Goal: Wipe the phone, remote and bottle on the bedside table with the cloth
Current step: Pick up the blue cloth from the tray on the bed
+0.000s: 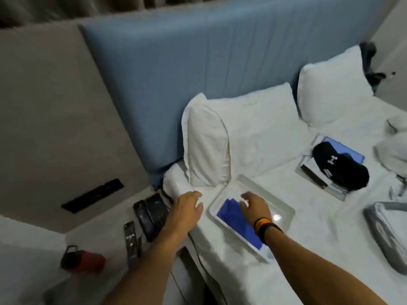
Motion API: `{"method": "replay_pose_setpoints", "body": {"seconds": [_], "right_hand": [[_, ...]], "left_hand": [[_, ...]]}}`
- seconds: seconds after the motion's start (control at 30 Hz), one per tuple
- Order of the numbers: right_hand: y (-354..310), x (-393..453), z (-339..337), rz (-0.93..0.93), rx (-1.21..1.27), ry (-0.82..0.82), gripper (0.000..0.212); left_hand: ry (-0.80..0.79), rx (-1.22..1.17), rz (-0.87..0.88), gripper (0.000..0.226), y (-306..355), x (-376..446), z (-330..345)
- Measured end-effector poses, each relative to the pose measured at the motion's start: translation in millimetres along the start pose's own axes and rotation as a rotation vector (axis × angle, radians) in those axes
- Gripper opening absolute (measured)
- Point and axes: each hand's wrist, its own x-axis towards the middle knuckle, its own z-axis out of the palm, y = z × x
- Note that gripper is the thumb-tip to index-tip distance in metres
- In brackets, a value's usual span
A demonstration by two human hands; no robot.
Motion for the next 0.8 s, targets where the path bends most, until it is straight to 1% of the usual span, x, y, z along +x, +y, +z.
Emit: {"method": "replay_pose_setpoints", "body": {"seconds": [0.07, 0.13, 0.2, 0.3, 0.37, 0.43, 0.47, 0.53, 0.6, 0.63, 0.73, 0.8], "right_hand": [[34, 16, 13, 0.12, 0.006, -0.073, 0.045], [62, 20, 27, 0.184, -0.024, -0.157, 0.056], [83, 27, 46, 0.203, -0.057, -0.195, 0.068], [101, 25, 67, 0.195, -0.157, -0.136, 0.076], [107, 21, 77, 0.142, -0.249, -0.064, 0.078], [111, 23, 80, 0.141, -0.24, -0.034, 0.072], [111, 26, 79, 0.173, -0.198, -0.055, 0.065], [106, 32, 74, 0.245, -0.065, -0.114, 0.043], [97, 33, 67, 0.253, 0.111, -0.104, 0.018], [88, 32, 64, 0.238, 0.183, -0.083, 0.013], [39, 26, 54, 0.173, 0.383, -0.053, 0.012], [1, 24, 51, 0.094, 0.496, -0.104, 0.014]], "left_hand": [[-0.06, -0.035, 0.0, 0.037, 5, 25, 43], [-0.138, 0.016, -0.027, 0.034, 15, 41, 79], [-0.151, 0.07, -0.032, 0.029, 27, 59, 113], [-0.19, 0.196, -0.064, 0.026, 33, 80, 152], [-0.188, 0.281, -0.096, 0.023, 32, 89, 167], [-0.181, 0.362, -0.08, 0.021, 29, 96, 176], [-0.194, 0.378, -0.079, 0.021, 27, 100, 177], [-0.238, 0.341, -0.122, 0.023, 28, 102, 173], [-0.215, 0.218, -0.174, 0.024, 35, 98, 158], [-0.173, 0.142, -0.195, 0.025, 35, 95, 146], [-0.035, -0.113, -0.252, 0.028, 14, 85, 98], [0.019, -0.31, -0.297, 0.028, -18, 82, 66]]}}
